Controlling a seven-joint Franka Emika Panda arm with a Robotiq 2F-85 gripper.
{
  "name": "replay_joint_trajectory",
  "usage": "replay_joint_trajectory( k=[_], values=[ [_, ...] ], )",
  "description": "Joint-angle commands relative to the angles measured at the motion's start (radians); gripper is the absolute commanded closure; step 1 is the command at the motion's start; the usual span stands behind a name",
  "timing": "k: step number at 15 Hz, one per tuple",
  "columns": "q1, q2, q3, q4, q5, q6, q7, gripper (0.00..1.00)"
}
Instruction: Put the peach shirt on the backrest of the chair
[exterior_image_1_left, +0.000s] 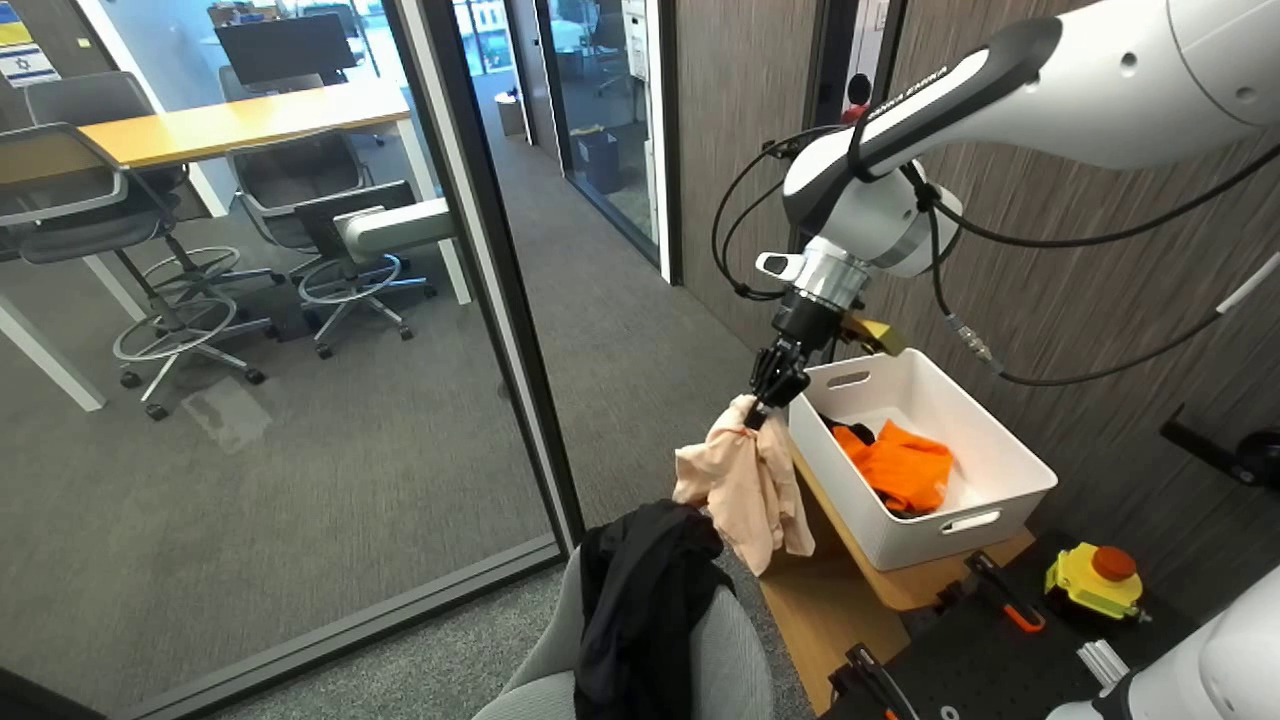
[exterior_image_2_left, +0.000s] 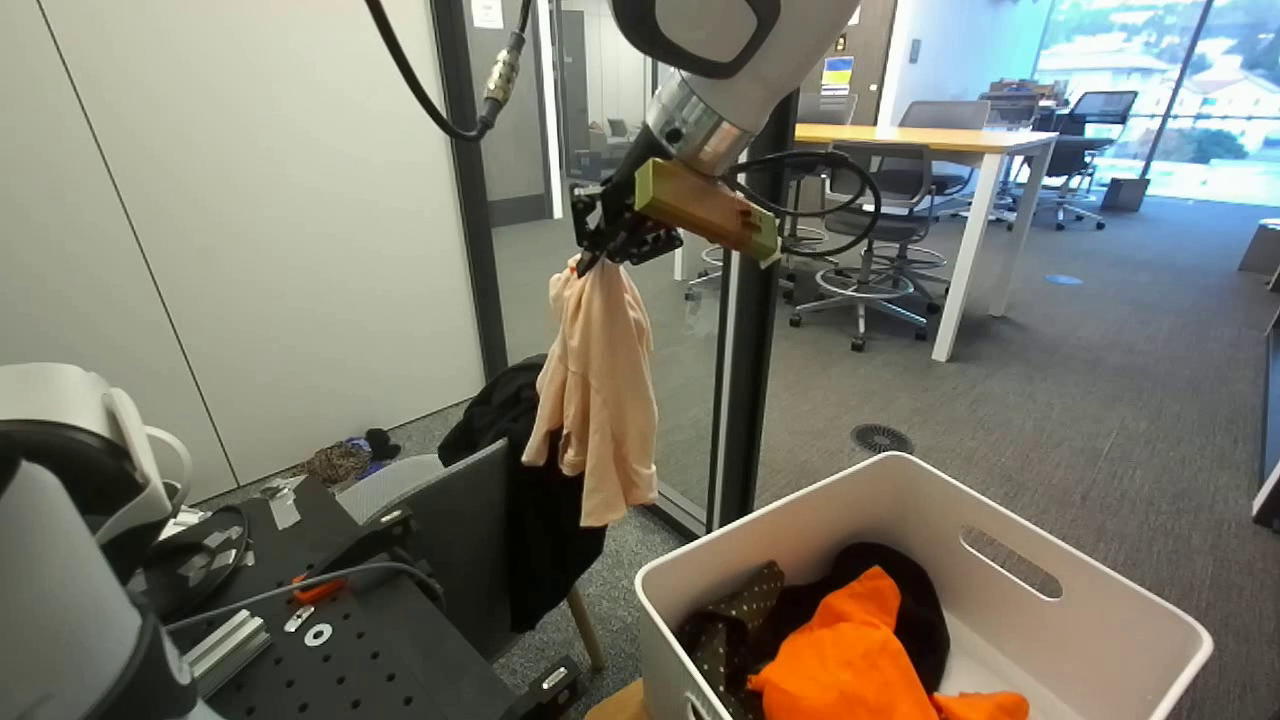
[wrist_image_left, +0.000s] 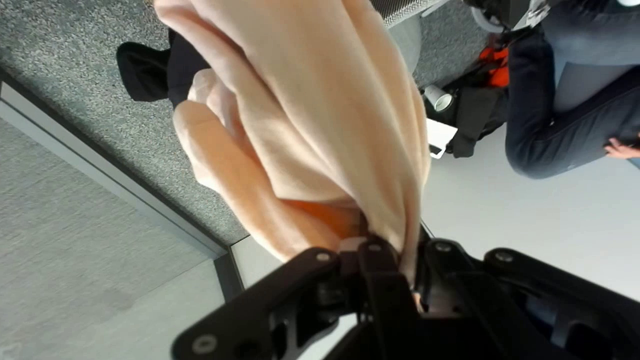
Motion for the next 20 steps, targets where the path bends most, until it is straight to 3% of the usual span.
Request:
replay_joint_trajectory(
  k=[1,8,15,20],
  values=[
    [0.035,-0.053,-0.007,0.011,-0.059,-0.082,-0.022,0.88],
    [0.115,-0.151,0.014,0.003,-0.074,-0.165,-0.038,0.88],
    [0.179,-0.132,0.035,0.042,-0.051,-0.236,-0.023,0.88],
    [0.199,-0.066,0.059,0.019,-0.051,-0.169,-0.040,0.88]
  ],
)
